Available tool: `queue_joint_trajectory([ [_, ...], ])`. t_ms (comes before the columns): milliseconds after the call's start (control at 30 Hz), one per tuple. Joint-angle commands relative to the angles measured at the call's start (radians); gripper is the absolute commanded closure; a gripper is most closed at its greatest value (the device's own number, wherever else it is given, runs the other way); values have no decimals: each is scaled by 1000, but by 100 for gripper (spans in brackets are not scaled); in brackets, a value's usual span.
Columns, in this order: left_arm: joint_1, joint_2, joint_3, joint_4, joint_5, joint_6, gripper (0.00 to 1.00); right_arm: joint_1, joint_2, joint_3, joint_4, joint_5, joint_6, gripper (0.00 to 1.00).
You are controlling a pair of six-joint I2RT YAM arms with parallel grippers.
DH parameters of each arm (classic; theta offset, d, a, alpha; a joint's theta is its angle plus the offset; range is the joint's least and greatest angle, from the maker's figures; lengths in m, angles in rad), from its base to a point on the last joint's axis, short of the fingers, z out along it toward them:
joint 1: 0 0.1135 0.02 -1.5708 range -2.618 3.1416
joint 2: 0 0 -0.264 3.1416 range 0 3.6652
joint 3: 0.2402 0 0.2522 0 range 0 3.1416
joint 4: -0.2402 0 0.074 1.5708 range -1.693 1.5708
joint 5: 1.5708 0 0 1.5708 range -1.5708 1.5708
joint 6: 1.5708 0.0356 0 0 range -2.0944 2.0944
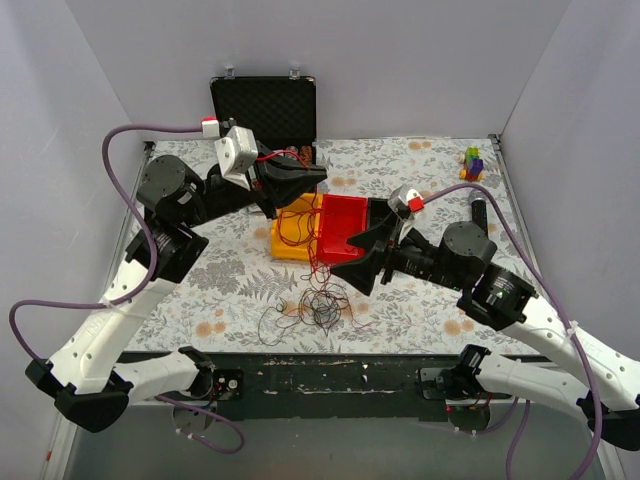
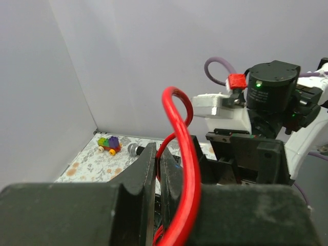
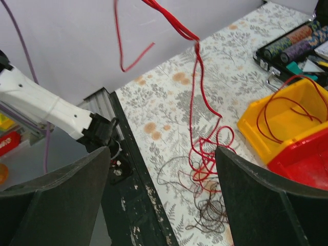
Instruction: Untangle the cables
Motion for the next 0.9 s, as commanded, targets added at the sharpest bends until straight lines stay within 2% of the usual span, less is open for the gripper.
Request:
queue_joint_trajectory([
  [0, 6, -20, -31, 13, -108, 0, 100, 12, -18, 23, 211, -38, 69, 9],
  [133, 4, -20, -68, 25, -157, -22, 100, 21, -11, -30, 377, -20, 139, 16],
  [233, 4, -20, -77, 62, -157, -29, 100, 41, 37, -16, 434, -21, 144, 21],
  [400, 4, -17, -80, 71, -155, -35, 100, 70, 144, 58, 429, -7, 110, 27],
  [667, 6, -26, -91, 76, -154, -43, 100, 85, 224, 95, 470, 78, 64, 33],
  [767, 4, -29, -95, 82, -154, -49, 100, 85, 262, 121, 490, 88, 61, 38],
  [867, 7, -35, -103, 88, -154, -52, 100, 84, 299, 142, 516, 76, 75, 48],
])
